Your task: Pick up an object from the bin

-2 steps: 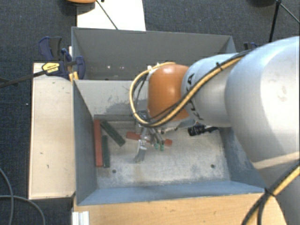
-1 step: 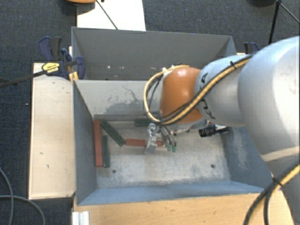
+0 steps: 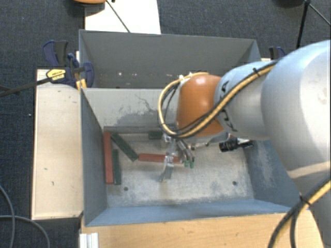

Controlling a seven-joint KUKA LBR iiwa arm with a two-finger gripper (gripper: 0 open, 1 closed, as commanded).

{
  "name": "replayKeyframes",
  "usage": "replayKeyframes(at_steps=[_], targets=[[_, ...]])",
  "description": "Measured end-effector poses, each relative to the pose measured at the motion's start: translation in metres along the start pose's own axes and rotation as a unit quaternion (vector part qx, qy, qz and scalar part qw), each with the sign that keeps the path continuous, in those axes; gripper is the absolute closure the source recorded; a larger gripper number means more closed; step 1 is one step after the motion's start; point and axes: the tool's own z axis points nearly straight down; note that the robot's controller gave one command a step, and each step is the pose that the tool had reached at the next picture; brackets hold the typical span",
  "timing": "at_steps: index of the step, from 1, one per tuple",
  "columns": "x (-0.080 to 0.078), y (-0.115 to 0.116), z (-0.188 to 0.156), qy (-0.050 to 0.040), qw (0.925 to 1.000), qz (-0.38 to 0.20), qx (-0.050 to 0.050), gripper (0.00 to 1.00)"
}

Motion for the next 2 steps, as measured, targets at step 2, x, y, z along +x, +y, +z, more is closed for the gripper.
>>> replayKeyframes(at_steps=[2], targets=[[0.0001,0.0001,0.0001,0.0001,1.0000,0.003,0.000,1.00]])
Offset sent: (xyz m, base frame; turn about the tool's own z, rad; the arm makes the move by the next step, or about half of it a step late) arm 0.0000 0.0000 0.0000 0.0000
